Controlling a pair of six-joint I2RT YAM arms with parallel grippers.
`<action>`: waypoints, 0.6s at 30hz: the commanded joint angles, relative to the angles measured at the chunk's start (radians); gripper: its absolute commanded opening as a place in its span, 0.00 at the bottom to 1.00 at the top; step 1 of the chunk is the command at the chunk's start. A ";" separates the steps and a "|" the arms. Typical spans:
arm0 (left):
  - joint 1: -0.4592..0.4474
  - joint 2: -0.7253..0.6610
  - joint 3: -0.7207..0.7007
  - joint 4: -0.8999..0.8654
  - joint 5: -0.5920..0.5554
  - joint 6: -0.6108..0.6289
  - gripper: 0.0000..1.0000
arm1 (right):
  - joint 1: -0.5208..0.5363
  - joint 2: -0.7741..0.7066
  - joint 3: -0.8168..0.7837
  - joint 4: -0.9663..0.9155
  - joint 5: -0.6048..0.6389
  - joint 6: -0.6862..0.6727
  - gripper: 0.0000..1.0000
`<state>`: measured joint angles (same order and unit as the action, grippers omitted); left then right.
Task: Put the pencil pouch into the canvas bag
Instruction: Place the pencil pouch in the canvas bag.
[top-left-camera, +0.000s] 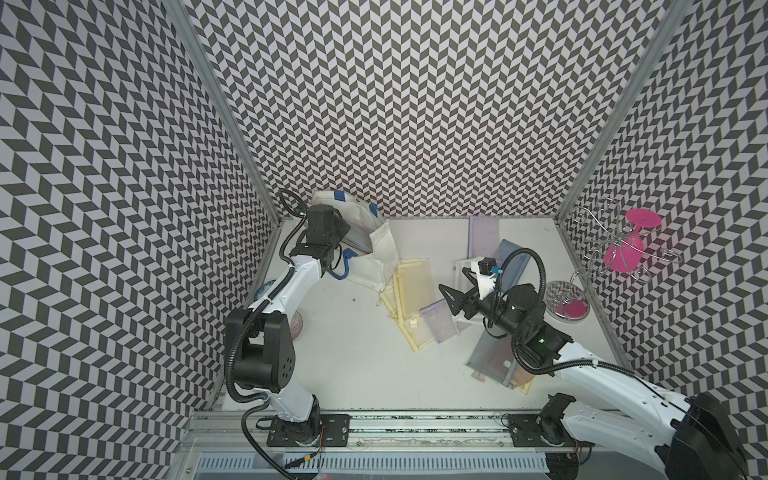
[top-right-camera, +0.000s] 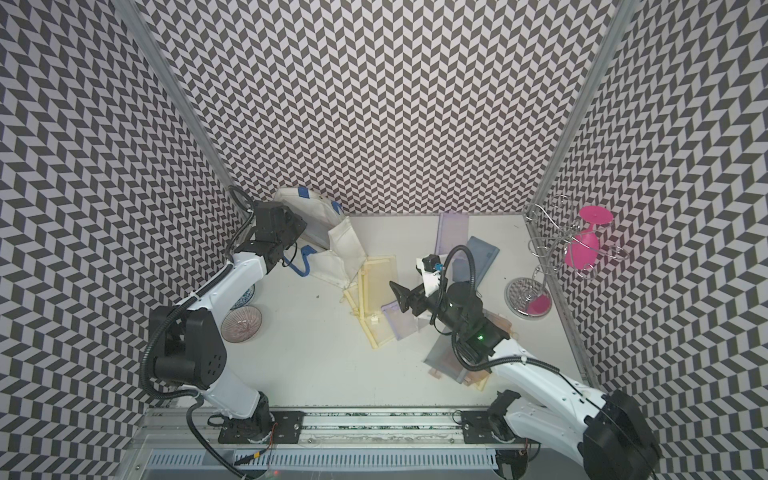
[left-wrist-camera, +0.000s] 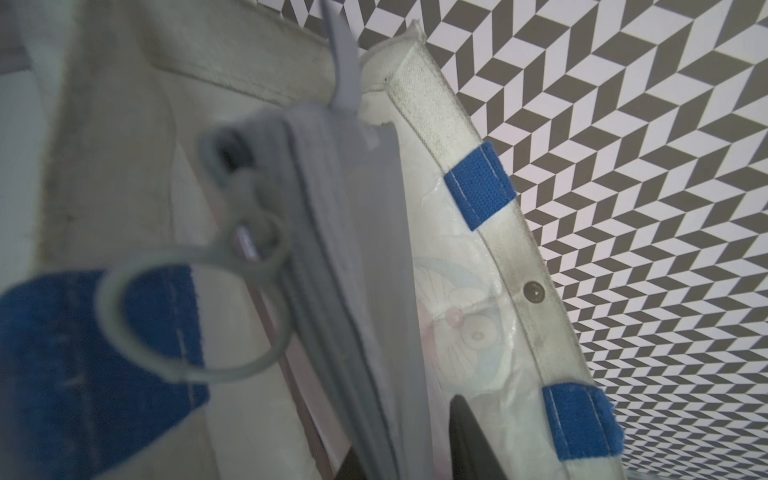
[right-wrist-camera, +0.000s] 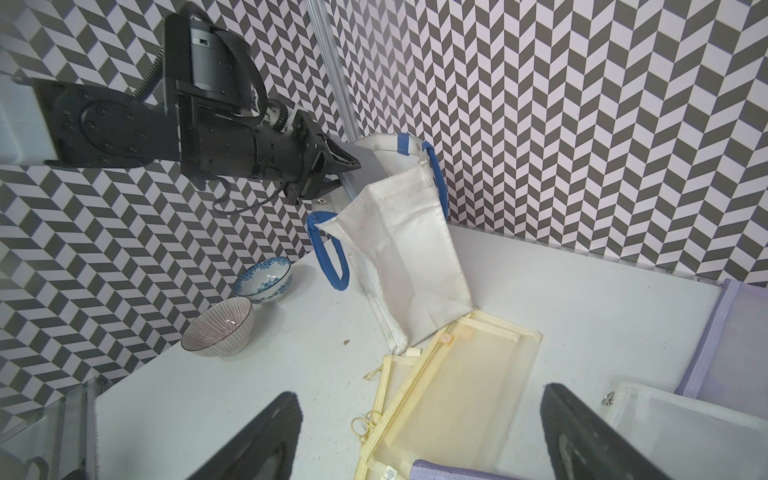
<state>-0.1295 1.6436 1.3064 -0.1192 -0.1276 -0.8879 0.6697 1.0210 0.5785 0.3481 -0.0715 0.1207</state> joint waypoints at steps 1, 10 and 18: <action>0.007 -0.019 0.022 -0.014 -0.029 0.020 0.47 | -0.004 -0.028 -0.013 0.077 -0.001 0.001 0.91; 0.058 -0.096 0.019 -0.023 0.077 0.113 0.82 | -0.004 -0.029 -0.014 0.080 -0.007 0.001 0.90; 0.074 -0.232 -0.034 -0.072 0.121 0.180 0.64 | -0.004 -0.024 -0.018 0.086 -0.010 0.000 0.90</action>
<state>-0.0563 1.4734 1.2945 -0.1661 -0.0425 -0.7582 0.6697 1.0119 0.5735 0.3725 -0.0731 0.1204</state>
